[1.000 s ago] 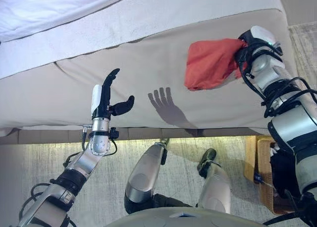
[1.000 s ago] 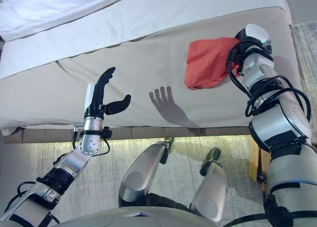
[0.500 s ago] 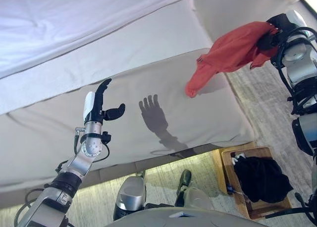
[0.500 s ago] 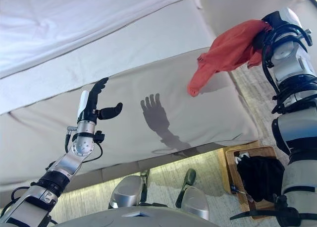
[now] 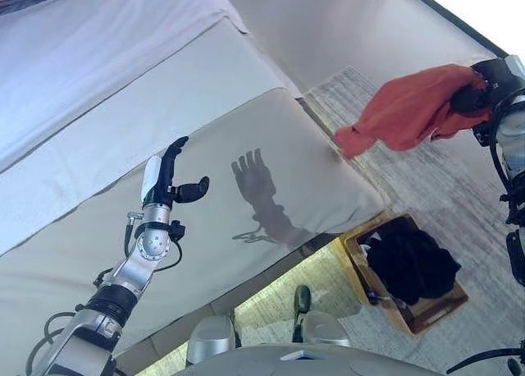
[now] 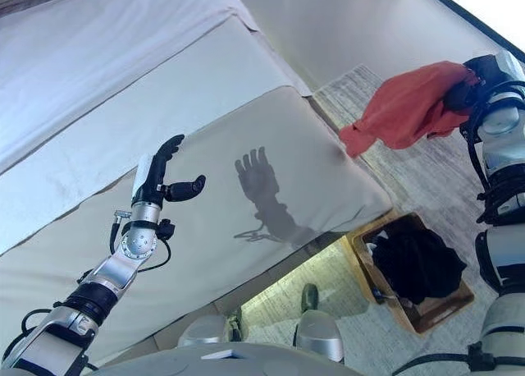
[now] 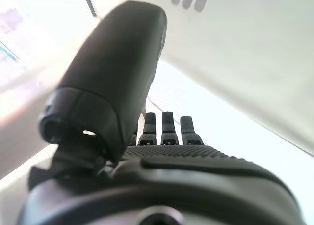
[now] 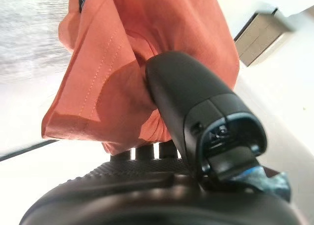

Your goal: Pick up the clothes from the bed and place them into the basket

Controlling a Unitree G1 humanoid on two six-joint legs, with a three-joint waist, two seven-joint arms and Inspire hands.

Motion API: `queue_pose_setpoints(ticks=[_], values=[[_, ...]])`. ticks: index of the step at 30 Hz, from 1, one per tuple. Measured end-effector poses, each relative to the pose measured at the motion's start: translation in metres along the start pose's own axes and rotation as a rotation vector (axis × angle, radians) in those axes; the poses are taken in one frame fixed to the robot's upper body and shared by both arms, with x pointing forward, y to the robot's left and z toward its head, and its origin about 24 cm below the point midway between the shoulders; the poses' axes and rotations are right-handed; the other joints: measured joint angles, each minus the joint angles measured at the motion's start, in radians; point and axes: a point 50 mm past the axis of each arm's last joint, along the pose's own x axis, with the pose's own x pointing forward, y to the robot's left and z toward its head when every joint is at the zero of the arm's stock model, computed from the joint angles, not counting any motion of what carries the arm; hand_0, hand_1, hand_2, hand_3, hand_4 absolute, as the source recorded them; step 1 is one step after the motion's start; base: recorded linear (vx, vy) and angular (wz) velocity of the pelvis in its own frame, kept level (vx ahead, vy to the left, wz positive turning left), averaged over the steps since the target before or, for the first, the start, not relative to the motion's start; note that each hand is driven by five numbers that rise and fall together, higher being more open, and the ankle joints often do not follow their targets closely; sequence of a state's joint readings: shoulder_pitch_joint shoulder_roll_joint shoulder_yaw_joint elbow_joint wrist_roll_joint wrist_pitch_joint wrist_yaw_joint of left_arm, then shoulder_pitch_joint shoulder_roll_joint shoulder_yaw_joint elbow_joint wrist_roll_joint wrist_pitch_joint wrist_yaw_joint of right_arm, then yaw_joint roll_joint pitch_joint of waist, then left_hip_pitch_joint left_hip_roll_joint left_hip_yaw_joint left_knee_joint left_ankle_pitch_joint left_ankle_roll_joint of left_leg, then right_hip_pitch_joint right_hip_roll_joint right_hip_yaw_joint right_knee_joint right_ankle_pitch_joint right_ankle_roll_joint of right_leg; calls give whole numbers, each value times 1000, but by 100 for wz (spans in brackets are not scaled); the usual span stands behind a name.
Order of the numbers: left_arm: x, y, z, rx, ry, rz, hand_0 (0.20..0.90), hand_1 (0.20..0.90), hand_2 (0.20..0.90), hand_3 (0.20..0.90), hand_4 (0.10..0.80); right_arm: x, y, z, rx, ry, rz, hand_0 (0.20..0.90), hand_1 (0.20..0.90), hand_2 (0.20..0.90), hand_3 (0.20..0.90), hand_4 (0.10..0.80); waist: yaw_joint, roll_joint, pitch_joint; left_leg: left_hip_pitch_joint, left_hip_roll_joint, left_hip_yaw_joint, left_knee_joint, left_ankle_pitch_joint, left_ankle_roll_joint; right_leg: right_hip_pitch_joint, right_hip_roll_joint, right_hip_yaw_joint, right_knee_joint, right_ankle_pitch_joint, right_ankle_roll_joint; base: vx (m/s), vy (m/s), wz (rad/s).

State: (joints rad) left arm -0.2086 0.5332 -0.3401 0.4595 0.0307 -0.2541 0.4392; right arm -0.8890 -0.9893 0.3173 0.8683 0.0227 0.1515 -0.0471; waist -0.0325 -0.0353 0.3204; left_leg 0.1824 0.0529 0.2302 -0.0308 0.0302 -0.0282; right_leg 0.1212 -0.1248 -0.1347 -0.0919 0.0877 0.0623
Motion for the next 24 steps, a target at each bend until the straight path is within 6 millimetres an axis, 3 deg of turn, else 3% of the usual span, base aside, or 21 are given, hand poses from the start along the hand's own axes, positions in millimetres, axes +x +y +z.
queue_pose_setpoints(ticks=[3, 4, 5, 6, 12, 15, 18, 24], values=[[0, -4, 0, -7, 4, -27, 900, 900, 900, 900, 800, -3, 5, -6, -11, 9, 2, 300, 300, 300, 200, 100, -13, -4, -1, -28, 2, 30, 75, -9, -7, -8, -10, 38, 0, 21, -29, 3, -22, -30], [0, -6, 0, -5, 1, -41, 900, 900, 900, 900, 800, -3, 4, -9, -17, 26, 2, 300, 300, 300, 200, 100, -22, -7, -7, -43, -3, 39, 59, -38, 2, -12, -21, 48, 1, 24, -33, 0, -37, -9], [-1, -10, 2, -3, -6, -55, 900, 900, 900, 900, 800, -4, 0, -14, -22, 41, -9, 300, 300, 300, 200, 100, -33, 25, -25, -14, 4, 40, -47, 19, 15, -24, 3, 45, 0, 23, -32, 1, -26, -3], [0, -10, 4, -4, -11, -56, 900, 900, 900, 900, 800, -5, -2, -17, -17, 49, -15, 300, 300, 300, 200, 100, -36, 39, -33, -13, 16, 42, -58, 21, 6, -31, 19, 47, 0, 22, -30, 3, -30, -5], [5, -12, 3, 9, 2, -60, 900, 900, 900, 900, 800, -9, 2, -33, 3, 90, -6, 300, 300, 300, 200, 100, -57, 20, -33, 2, 16, 63, -59, 22, -4, -30, 21, 69, 0, 22, -26, -6, -63, -13], [5, -13, 3, 11, 1, -80, 900, 900, 900, 900, 800, -13, 3, -44, 29, 119, -4, 300, 300, 300, 200, 100, -60, 19, -34, -6, 18, 63, -59, 21, -4, -39, 22, 73, -1, 1, 4, -16, -46, -1], [5, -13, 2, 13, 3, -81, 900, 900, 900, 900, 800, -17, 15, -53, 21, 145, 25, 300, 300, 300, 200, 100, -65, 21, -35, -28, 34, 66, -59, 21, -4, -64, 35, 79, -1, 9, 16, -9, -28, -4], [2, -22, 3, 17, -3, -118, 900, 900, 900, 900, 800, -24, 32, -70, 9, 208, 72, 300, 300, 300, 200, 100, -102, 30, -42, -50, 38, 85, -62, 27, -12, -97, 39, 101, -1, 19, 10, -20, -4, -12]])
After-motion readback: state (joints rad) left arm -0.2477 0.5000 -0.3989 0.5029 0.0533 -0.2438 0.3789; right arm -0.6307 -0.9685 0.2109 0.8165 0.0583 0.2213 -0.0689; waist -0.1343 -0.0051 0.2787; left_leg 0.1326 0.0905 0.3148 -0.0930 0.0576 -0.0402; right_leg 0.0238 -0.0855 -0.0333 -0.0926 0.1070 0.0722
